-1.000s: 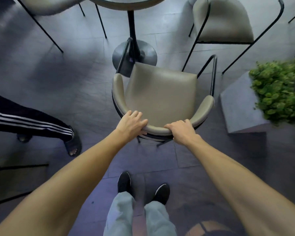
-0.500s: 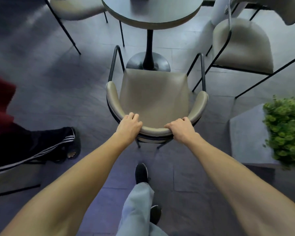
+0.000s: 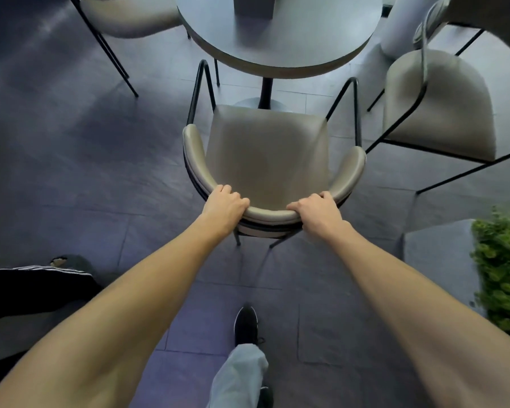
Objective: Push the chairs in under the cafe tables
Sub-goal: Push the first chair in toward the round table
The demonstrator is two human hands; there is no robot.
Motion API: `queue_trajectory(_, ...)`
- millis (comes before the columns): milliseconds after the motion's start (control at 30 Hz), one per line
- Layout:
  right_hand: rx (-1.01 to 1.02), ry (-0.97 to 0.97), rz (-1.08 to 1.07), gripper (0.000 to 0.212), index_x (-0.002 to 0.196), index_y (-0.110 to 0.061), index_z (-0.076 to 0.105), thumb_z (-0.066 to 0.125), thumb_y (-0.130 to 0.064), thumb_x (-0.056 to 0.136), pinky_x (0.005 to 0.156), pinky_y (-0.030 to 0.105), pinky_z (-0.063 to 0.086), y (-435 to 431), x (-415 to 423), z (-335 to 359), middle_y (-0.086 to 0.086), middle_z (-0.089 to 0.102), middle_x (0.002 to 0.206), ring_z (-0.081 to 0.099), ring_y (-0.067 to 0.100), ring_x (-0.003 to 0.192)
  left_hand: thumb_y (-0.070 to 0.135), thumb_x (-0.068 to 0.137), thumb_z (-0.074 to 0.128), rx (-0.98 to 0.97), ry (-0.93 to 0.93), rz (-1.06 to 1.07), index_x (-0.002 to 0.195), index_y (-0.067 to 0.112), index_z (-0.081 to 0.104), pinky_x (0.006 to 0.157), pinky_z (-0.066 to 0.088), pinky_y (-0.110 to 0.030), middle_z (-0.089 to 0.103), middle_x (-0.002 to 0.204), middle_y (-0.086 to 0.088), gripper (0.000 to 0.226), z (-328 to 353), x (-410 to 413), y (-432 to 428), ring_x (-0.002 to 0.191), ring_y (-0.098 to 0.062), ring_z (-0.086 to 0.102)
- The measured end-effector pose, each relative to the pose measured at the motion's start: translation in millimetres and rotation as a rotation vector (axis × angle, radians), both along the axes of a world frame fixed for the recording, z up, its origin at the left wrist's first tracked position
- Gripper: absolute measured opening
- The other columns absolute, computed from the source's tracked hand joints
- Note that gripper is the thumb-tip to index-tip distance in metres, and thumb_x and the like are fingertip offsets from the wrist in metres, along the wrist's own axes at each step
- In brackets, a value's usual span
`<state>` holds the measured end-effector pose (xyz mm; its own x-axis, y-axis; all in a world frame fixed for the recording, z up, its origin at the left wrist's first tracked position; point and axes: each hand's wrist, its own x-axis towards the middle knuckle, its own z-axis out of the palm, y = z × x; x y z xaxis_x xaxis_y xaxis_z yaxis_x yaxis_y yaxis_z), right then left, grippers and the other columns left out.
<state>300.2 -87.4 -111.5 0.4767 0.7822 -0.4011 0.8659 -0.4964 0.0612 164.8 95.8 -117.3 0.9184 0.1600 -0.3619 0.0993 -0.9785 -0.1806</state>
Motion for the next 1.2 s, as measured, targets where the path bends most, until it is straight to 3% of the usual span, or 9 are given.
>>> queue_trajectory(333,-0.026,0.048,-0.029,0.037,0.098,-0.034,0.063,0.051,-0.003,0.081,0.084,0.038,0.031,33,21,2,-0.005,0.07,0.099,0.061,0.026,0.104,0.017,0.098,0.049,-0.031,0.031,-0.003,0.111,0.021,0.056,0.09,0.038,-0.033,0.064,0.11,-0.002,0.015,3,21,33,0.104,-0.026,0.054)
queue_trajectory(633,0.003,-0.013,-0.013,0.037,0.103,-0.034,0.065,0.053,-0.006,0.082,0.087,0.039,0.033,50,36,-3,-0.006,0.07,0.1,0.06,0.026,0.102,0.017,0.096,0.052,-0.049,0.044,0.032,0.115,0.021,0.055,0.093,0.037,-0.035,0.063,0.114,-0.003,0.02,4,37,51,0.108,-0.028,0.05)
queue_trajectory(833,-0.059,-0.017,-0.015,0.03,0.108,-0.027,0.063,0.055,-0.009,0.086,0.09,0.039,0.037,48,33,2,-0.001,0.069,0.111,0.059,0.028,0.109,0.03,0.099,0.05,-0.037,0.108,0.055,0.123,0.018,0.052,0.095,0.037,-0.036,0.058,0.123,-0.006,0.027,11,38,44,0.114,-0.029,0.049)
queue_trajectory(967,-0.081,0.024,-0.069,0.033,0.116,-0.023,0.059,0.059,-0.015,0.083,0.091,0.041,0.04,47,36,31,0.003,0.063,0.118,0.055,0.03,0.113,0.048,0.095,0.056,-0.131,0.19,0.069,0.129,0.018,0.05,0.093,0.041,-0.04,0.054,0.128,-0.007,0.046,42,52,36,0.118,-0.029,0.049)
queue_trajectory(1067,-0.065,0.01,-0.147,0.041,0.126,-0.021,0.055,0.054,-0.015,0.086,0.094,0.044,0.041,42,49,68,0.007,0.06,0.122,0.053,0.032,0.116,0.056,0.094,0.054,-0.158,0.116,0.027,0.131,0.018,0.049,0.091,0.044,-0.043,0.053,0.128,-0.007,0.053,82,75,27,0.119,-0.03,0.049)
queue_trajectory(1200,-0.028,-0.062,-0.253,0.044,0.132,-0.02,0.053,0.054,-0.017,0.089,0.098,0.046,0.04,27,73,127,0.01,0.058,0.127,0.05,0.034,0.122,0.049,0.097,0.052,-0.134,-0.065,-0.053,0.131,0.017,0.05,0.09,0.044,-0.044,0.054,0.128,-0.01,0.047,140,116,12,0.119,-0.032,0.05)
